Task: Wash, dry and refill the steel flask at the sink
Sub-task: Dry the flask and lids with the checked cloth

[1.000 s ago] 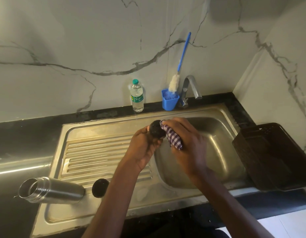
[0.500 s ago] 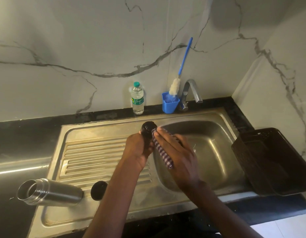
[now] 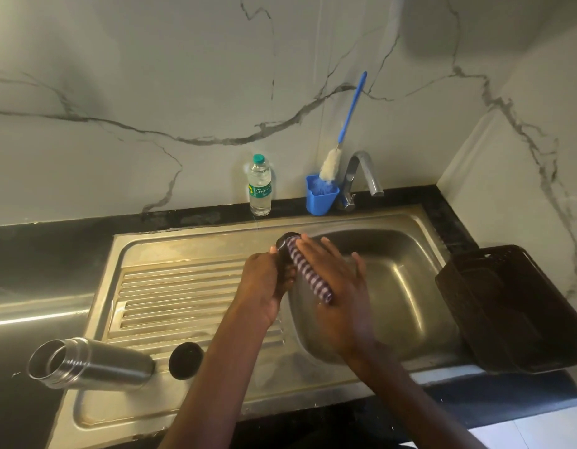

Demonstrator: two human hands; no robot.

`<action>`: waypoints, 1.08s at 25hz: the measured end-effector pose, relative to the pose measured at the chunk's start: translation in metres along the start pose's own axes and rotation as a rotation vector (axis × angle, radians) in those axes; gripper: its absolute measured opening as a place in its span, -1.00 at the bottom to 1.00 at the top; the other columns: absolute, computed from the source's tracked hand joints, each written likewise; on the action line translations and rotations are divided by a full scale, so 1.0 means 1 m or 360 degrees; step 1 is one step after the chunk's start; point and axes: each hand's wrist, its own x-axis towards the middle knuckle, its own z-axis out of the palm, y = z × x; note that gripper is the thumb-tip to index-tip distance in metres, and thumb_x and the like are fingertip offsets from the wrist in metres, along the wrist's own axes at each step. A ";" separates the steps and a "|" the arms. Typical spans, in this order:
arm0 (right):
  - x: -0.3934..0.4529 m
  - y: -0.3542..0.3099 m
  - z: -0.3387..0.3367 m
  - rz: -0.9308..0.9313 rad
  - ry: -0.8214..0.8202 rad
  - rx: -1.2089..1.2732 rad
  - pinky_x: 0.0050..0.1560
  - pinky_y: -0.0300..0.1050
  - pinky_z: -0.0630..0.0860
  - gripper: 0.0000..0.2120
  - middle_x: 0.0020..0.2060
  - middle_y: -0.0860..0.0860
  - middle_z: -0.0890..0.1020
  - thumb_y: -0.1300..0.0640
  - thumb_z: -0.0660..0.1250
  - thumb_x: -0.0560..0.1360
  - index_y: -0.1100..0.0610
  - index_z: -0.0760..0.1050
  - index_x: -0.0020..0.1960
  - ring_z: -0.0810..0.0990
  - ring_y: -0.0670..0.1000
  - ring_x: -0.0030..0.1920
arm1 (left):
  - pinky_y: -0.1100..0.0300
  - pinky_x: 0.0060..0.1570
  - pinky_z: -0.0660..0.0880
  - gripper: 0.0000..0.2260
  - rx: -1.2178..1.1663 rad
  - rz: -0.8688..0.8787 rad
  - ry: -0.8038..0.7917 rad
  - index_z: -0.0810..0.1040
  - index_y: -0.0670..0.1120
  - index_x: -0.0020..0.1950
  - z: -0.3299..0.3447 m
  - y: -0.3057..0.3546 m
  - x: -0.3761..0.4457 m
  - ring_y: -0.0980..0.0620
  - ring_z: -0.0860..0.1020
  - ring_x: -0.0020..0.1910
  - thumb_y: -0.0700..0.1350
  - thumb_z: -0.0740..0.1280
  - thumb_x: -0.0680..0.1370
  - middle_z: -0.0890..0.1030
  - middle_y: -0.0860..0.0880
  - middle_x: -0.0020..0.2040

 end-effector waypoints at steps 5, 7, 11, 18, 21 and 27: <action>0.023 -0.011 -0.017 0.0101 0.0205 0.0336 0.44 -0.03 0.45 -0.48 0.45 0.02 0.53 0.31 0.31 0.58 0.13 0.42 0.52 0.46 -0.04 0.49 | -0.05 0.07 0.66 -0.87 0.0467 0.0580 -0.0050 0.63 -0.18 0.18 0.002 -0.002 -0.002 -0.01 0.69 -0.13 -0.27 0.35 0.65 0.73 -0.15 -0.04; 0.027 -0.008 -0.012 -0.0308 -0.0080 -0.0245 0.57 0.10 0.29 -0.27 0.61 0.03 0.30 0.28 0.44 0.50 0.12 0.26 0.62 0.18 0.07 0.64 | -0.04 0.10 0.66 -0.78 0.0676 0.0839 -0.0115 0.63 -0.13 0.15 0.001 0.002 -0.006 -0.01 0.71 -0.03 -0.36 0.38 0.57 0.74 -0.07 -0.02; 0.050 -0.019 -0.015 -0.0050 -0.0191 -0.0137 0.52 0.06 0.35 -0.25 0.49 0.14 0.43 0.31 0.53 0.43 0.20 0.32 0.56 0.38 0.17 0.52 | 0.03 0.14 0.63 -0.69 0.0780 0.1278 -0.0209 0.62 -0.10 0.15 0.001 0.006 -0.016 0.04 0.69 0.05 -0.44 0.39 0.52 0.73 0.03 0.03; 0.099 -0.015 -0.071 0.1307 -0.0897 0.0970 -0.01 -0.02 0.61 -0.72 0.05 0.23 0.64 0.46 0.20 0.43 0.17 0.51 0.00 0.62 0.14 0.06 | 0.48 -0.08 0.41 -0.76 0.1404 0.1775 -0.0096 0.58 -0.07 0.24 -0.002 -0.001 -0.025 0.11 0.63 -0.06 -0.23 0.32 0.59 0.70 0.04 -0.01; 0.087 -0.009 -0.065 0.1618 -0.0933 0.1373 -0.14 -0.08 0.59 -0.77 -0.13 0.24 0.65 0.44 0.14 0.36 0.32 0.52 -0.07 0.65 0.14 -0.13 | 0.32 -0.07 0.50 -0.71 0.1496 0.1835 -0.0150 0.56 -0.08 0.24 -0.004 -0.003 -0.026 0.06 0.64 -0.04 -0.09 0.21 0.57 0.69 0.01 0.03; 0.066 -0.001 -0.061 0.1825 -0.0869 0.1926 -0.30 -0.15 0.66 -0.65 -0.31 0.20 0.68 0.47 0.00 0.48 0.34 0.55 -0.17 0.70 0.09 -0.35 | -0.04 0.00 0.67 -0.66 0.1591 0.2021 -0.0057 0.62 -0.23 0.21 -0.007 -0.004 -0.021 -0.19 0.68 0.08 -0.42 0.48 0.45 0.69 -0.18 0.13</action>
